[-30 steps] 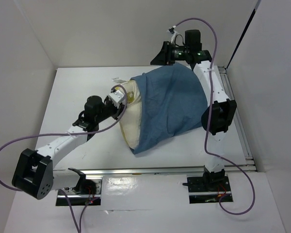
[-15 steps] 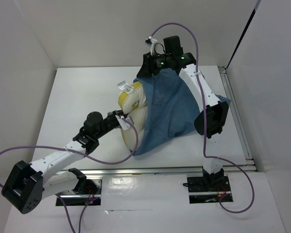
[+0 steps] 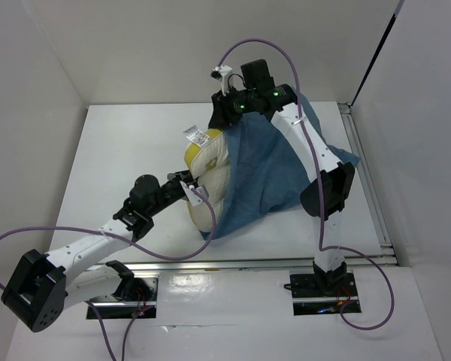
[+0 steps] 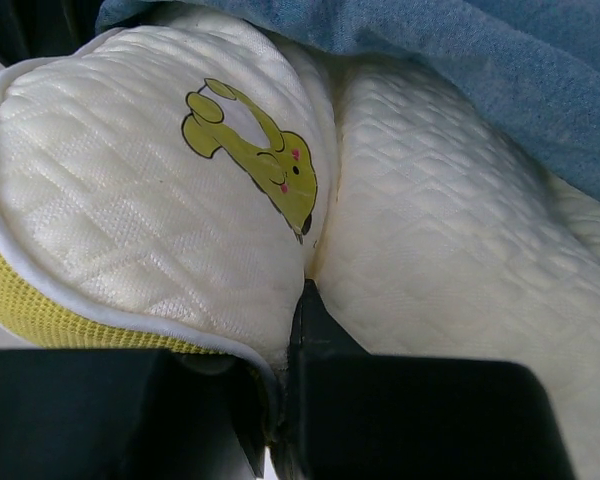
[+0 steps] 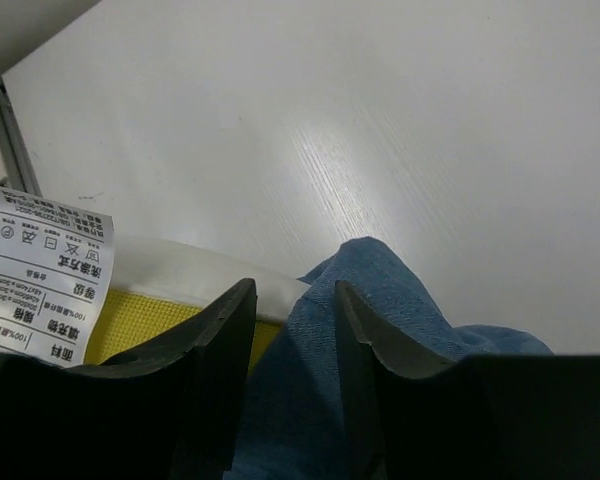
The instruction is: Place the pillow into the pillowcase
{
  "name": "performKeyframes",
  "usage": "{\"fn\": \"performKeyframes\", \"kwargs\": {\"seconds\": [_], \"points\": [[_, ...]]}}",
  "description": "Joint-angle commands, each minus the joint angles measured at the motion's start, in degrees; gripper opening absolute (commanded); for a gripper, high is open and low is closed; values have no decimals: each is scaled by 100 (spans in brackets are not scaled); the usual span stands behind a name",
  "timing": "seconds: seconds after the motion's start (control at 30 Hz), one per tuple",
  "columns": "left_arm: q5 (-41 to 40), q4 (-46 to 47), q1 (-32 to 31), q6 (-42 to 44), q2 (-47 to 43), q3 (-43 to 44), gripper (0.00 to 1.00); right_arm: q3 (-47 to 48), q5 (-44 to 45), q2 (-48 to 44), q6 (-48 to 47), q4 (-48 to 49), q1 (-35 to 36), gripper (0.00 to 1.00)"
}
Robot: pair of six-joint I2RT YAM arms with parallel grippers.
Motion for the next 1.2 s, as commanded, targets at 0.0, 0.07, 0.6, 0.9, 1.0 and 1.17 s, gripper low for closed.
{"fn": "performKeyframes", "kwargs": {"seconds": [0.0, 0.07, 0.6, 0.9, 1.0, 1.17], "points": [[81, 655, -20, 560, -77, 227, 0, -70, 564, -413, -422, -224, 256, 45], [81, 655, -20, 560, -24, 227, 0, -131, 837, -413, -553, -224, 362, 41], [-95, 708, -178, 560, 221, 333, 0, -176, 1103, -721, -388, 312, 713, 0], [-279, 945, -231, 621, 617, 447, 0, 176, 532, -650, -54, 514, 1399, 0], [-393, 1076, -231, 622, 793, 552, 0, 229, 461, -650, 0, 575, 1566, 0], [-517, 1428, -231, 727, 1056, 613, 0, 413, 408, -650, 166, 575, 1777, 0]]}}
